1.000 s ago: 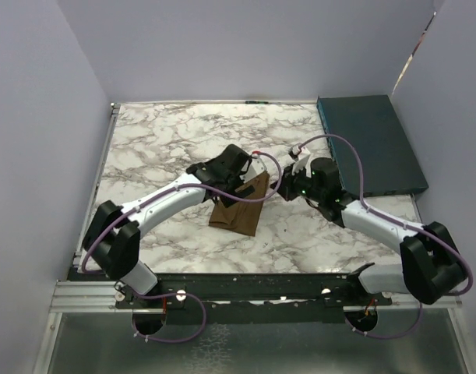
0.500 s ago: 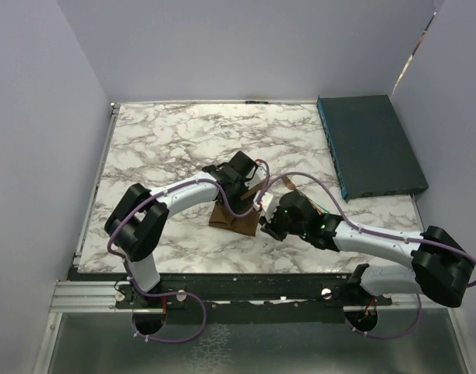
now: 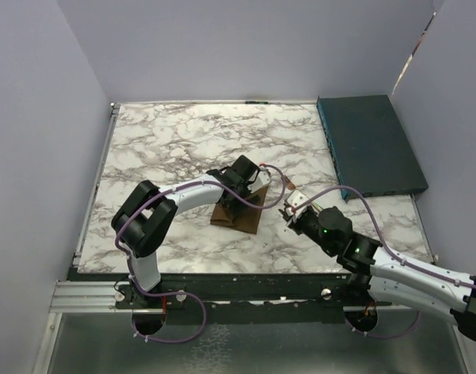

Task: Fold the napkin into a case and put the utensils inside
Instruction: Insert the napkin into the napkin holder.

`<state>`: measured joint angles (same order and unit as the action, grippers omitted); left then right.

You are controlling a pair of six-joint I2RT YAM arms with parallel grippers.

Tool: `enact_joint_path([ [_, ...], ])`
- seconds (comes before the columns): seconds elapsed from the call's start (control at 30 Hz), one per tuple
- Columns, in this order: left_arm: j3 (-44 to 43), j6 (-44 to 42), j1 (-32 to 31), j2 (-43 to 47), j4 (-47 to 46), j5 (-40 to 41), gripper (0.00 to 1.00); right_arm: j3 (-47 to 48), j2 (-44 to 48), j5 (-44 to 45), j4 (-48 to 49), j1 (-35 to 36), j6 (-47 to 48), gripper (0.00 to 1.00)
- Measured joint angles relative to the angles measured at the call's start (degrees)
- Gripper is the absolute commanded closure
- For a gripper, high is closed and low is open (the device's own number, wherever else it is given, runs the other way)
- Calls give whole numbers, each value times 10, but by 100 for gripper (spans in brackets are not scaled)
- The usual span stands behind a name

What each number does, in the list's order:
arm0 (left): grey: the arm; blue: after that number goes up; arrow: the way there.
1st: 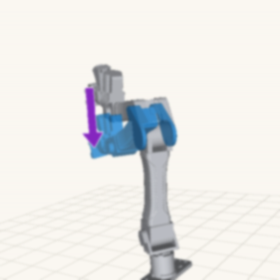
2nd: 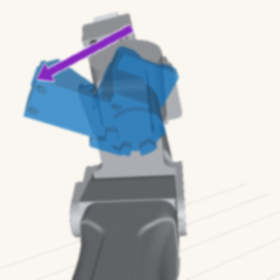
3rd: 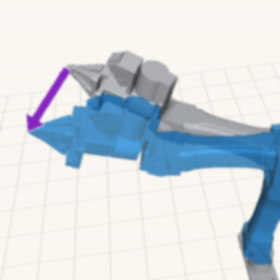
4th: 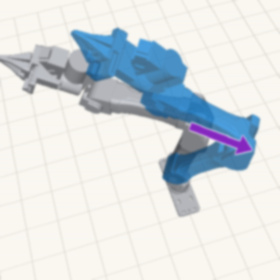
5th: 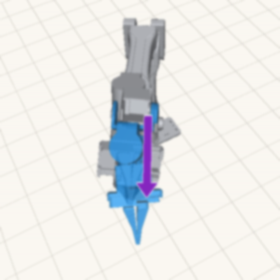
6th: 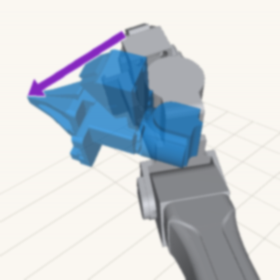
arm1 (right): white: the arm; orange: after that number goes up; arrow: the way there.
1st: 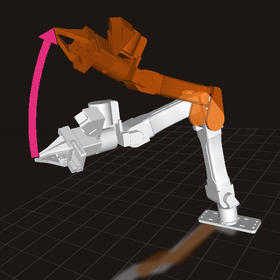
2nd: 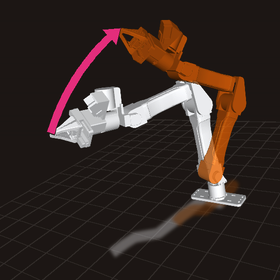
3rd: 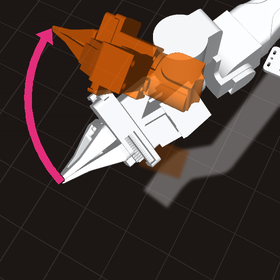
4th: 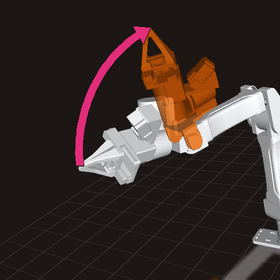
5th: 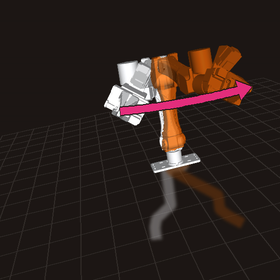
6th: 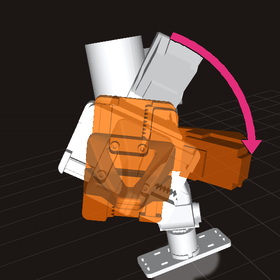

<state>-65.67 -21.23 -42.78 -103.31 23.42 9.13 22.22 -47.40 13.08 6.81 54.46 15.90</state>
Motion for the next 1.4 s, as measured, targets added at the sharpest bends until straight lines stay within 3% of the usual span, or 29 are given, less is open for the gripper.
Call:
enact_joint_path([
  [0.1, 0, -25, -2, -3, -5, -2, 18, -6, 27, 2, 52, 2, -1, 63],
  [0.27, 0, -78, -7, -6, -10, -7, 20, 37, -47, -9, 38, 3, 16, 76],
  [0.4, 25, -135, -8, 6, -34, -7, 20, 39, -41, -26, 31, 4, 37, 85],
  [0.5, 57, -195, -1, 25, -61, 5, 20, 46, -37, -45, 22, 6, 54, 85],
  [0.87, 90, -358, 38, 59, -30, 27, 19, 76, -84, -81, -10, 34, 131, 59],
  [0.93, 97, -376, 44, 70, -11, 22, 16, 75, -76, -75, -2, 35, 135, 42],
  [0.97, 100, -381, 47, 76, 2, 16, 14, 73, -69, -72, 7, 35, 136, 9],
  [1.0, 100, -383, 49, 80, 15, 9, 11, 71, -61, -68, 19, 36, 134, 1],
  [1.07, 96, -379, 49, 87, 41, -13, 2, 66, -52, -58, 59, 36, 129, 0],
  [1.23, 29, -326, 51, 92, 95, -81, 1, 59, -55, -53, 108, 36, 122, 1],
  [1.4, -60, -265, 70, 101, 107, -138, 1, 84, -84, -90, 66, 36, 160, 0],
])
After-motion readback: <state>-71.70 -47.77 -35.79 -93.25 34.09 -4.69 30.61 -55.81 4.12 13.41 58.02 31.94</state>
